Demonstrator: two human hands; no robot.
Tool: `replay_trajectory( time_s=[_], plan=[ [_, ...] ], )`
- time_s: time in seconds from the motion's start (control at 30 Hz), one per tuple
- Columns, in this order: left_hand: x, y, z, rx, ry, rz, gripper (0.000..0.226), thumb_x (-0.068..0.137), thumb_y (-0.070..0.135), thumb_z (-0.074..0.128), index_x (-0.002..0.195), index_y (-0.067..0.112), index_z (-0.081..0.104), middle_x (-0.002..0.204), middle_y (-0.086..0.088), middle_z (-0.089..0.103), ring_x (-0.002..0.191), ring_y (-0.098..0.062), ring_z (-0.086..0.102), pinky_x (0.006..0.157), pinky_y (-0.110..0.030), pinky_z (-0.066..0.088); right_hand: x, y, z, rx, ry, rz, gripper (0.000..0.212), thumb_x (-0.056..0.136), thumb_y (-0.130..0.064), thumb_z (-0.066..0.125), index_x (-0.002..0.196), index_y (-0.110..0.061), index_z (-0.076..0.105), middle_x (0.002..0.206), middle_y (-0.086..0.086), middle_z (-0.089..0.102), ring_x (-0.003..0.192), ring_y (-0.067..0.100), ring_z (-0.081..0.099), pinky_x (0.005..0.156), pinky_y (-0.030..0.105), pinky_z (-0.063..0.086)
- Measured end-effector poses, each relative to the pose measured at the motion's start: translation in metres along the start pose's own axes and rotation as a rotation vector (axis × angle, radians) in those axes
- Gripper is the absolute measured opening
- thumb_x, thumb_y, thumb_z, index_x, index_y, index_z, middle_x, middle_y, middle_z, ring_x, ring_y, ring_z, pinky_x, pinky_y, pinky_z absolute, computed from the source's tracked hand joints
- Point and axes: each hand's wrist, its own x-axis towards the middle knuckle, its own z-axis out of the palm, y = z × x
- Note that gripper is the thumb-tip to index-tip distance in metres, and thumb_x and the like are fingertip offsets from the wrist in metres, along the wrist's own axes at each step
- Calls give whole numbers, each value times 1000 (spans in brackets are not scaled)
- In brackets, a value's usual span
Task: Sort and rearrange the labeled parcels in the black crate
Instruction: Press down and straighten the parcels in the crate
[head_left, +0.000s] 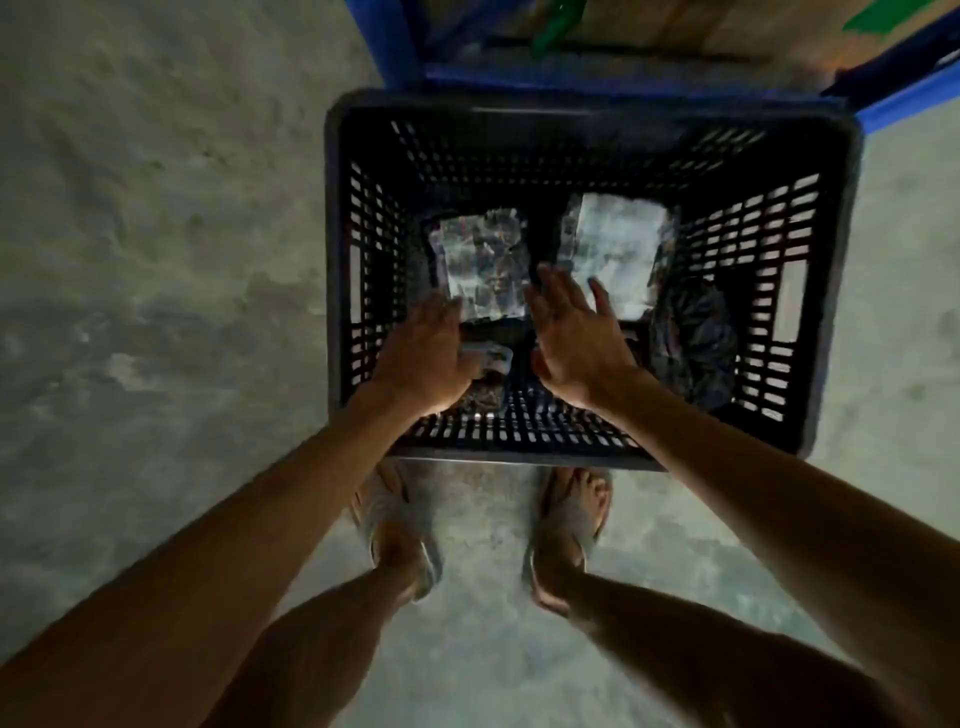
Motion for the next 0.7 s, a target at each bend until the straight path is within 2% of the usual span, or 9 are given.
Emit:
replay_trajectory(
  time_s=[0.1,0.2,0.37,0.43,0.53,0.7],
  plan=[
    [59,-19,24,184,58,43,89,92,36,55,158,6,2,166,-15,-3,154,-30,-3,125,-43,12,52,-3,27,-228,108,-39,87,98,-40,48,160,-2,0,169,21,-4,157,38,-5,124,59,-2],
    [102,-30,33,335,-30,66,99,92,41,56,156,6,-10,165,-13,-17,153,-28,-14,125,-43,5,89,-7,43,-445,101,-69,90,98,-47,39,158,6,-2,167,28,-5,155,44,-6,125,56,-5],
    [138,-34,42,565,-176,-5,105,94,46,51,150,5,-28,158,-12,-36,149,-31,-26,124,-45,6,125,-2,62,-496,70,-47,84,103,-38,34,155,13,-8,163,36,-13,153,47,-12,126,52,-6],
    [143,-32,53,625,-145,-34,108,94,46,51,149,2,-30,157,-15,-37,148,-34,-27,124,-44,9,132,-1,74,-519,95,-23,79,106,-34,29,153,16,-10,161,40,-15,152,51,-13,125,54,-3],
    [147,-35,67,712,-6,-39,109,93,47,52,149,-2,-28,158,-19,-33,149,-38,-23,123,-44,10,142,0,92,-562,225,-4,67,109,-26,16,152,17,-11,159,43,-11,150,55,-9,125,57,2],
    [148,-32,71,713,66,-58,106,93,38,55,148,-5,-24,157,-24,-30,147,-43,-21,123,-47,7,149,-1,103,-595,319,23,67,108,-25,17,150,18,-13,159,43,-12,149,57,-8,124,60,6]
  ],
)
